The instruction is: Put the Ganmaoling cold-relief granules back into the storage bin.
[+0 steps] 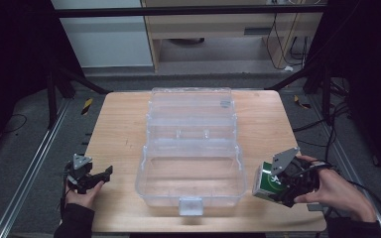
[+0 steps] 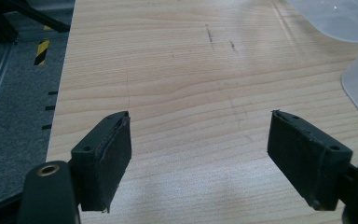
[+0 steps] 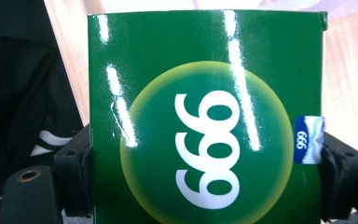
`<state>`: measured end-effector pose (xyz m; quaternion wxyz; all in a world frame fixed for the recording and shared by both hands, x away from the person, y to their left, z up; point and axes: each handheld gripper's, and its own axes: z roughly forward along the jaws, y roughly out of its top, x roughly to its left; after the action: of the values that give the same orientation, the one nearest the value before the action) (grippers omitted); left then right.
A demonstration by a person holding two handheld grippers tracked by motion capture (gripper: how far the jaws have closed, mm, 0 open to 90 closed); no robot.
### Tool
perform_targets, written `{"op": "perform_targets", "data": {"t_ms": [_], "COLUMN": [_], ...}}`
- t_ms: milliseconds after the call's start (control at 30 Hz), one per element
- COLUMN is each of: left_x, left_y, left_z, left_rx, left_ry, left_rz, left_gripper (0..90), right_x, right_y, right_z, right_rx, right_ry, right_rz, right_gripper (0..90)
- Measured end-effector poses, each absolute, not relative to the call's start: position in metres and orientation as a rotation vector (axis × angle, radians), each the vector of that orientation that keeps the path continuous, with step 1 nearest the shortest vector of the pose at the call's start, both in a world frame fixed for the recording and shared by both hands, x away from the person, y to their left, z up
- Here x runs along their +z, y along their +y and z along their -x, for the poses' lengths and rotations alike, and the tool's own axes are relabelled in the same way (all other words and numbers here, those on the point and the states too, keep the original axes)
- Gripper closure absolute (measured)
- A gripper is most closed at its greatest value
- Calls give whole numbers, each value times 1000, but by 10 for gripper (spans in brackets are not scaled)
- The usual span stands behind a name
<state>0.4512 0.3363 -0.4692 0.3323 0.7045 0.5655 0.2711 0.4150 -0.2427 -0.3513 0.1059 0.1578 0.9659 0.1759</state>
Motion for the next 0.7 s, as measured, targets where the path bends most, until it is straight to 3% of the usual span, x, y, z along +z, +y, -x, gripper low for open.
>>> {"op": "perform_targets", "data": {"t_ms": [700], "left_x": [-470], "left_y": [336], "left_z": [-452], "left_rx": [704], "left_ry": [1479], "left_rz": [-1841], "left_gripper": [212], "right_x": [-307], "right_y": [-200], "right_z": [-423], "right_rx": [538], "right_ry": [2820], "right_rz": [-336], "right_gripper": [159]}}
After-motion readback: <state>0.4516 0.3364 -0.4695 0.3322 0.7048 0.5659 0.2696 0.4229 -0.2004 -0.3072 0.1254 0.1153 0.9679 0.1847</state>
